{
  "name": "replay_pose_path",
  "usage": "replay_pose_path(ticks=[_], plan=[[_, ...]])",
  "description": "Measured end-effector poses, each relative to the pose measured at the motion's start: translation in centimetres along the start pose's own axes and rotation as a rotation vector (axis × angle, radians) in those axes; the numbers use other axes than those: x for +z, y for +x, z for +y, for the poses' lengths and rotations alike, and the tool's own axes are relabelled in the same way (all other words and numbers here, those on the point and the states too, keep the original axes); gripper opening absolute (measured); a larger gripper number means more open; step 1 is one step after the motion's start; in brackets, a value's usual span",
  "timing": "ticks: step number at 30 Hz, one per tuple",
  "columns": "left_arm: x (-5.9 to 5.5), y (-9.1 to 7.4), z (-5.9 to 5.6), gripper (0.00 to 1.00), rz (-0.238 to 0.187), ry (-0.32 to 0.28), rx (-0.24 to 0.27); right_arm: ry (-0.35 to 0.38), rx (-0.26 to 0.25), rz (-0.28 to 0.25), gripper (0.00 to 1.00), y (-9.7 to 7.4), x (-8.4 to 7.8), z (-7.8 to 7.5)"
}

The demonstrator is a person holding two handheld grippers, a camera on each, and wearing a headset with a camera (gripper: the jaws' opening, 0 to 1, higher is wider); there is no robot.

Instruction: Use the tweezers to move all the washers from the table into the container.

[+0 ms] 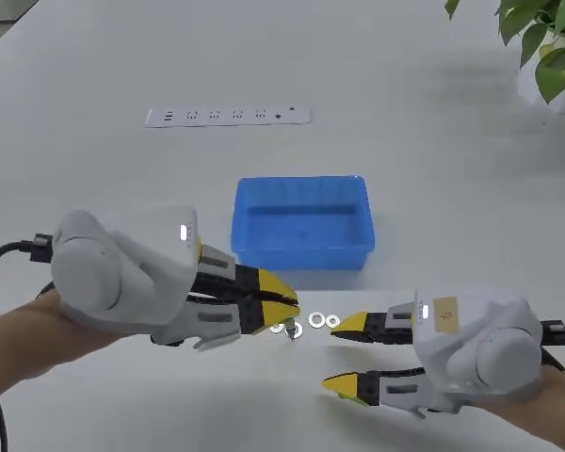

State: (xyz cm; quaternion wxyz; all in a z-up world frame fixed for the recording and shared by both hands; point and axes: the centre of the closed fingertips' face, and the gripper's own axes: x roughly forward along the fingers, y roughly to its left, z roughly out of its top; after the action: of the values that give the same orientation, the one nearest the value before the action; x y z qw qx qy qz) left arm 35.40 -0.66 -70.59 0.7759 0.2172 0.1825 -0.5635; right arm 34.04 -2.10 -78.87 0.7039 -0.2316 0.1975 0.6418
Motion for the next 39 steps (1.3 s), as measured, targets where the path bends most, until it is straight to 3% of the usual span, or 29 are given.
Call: replay_pose_path(ticks=[5, 11, 17, 26, 31, 39], plan=[[0.2, 0.2, -0.2, 0.06, -0.005, -0.012, -0.030, 0.009, 0.000, 0.003, 0.31, 0.0, -0.2, 0.1], [0.2, 0.4, -0.6, 0.05, 0.019, 0.030, -0.101, 0.017, 0.002, -0.007, 0.31, 0.3, 0.2, -0.1], [0.3, 0.6, -0.3, 0.05, 0.022, -0.006, -0.166, 0.004, 0.008, -0.014, 0.31, 1.3, 1.4, -1.2], [0.2, 0.6, 0.4, 0.05, 0.015, -0.037, -0.210, 0.005, 0.033, -0.037, 0.30, 3.0, 2.9, -1.8], [0.0, 0.5, 0.3, 0.06, 0.011, -0.035, -0.221, -0.012, 0.050, -0.037, 0.16, 3.7, 3.3, -1.8], [0.0, 0.6, 0.2, 0.06, 0.010, -0.027, -0.222, -0.031, 0.044, -0.040, 0.10, 3.6, 3.5, -1.8]])
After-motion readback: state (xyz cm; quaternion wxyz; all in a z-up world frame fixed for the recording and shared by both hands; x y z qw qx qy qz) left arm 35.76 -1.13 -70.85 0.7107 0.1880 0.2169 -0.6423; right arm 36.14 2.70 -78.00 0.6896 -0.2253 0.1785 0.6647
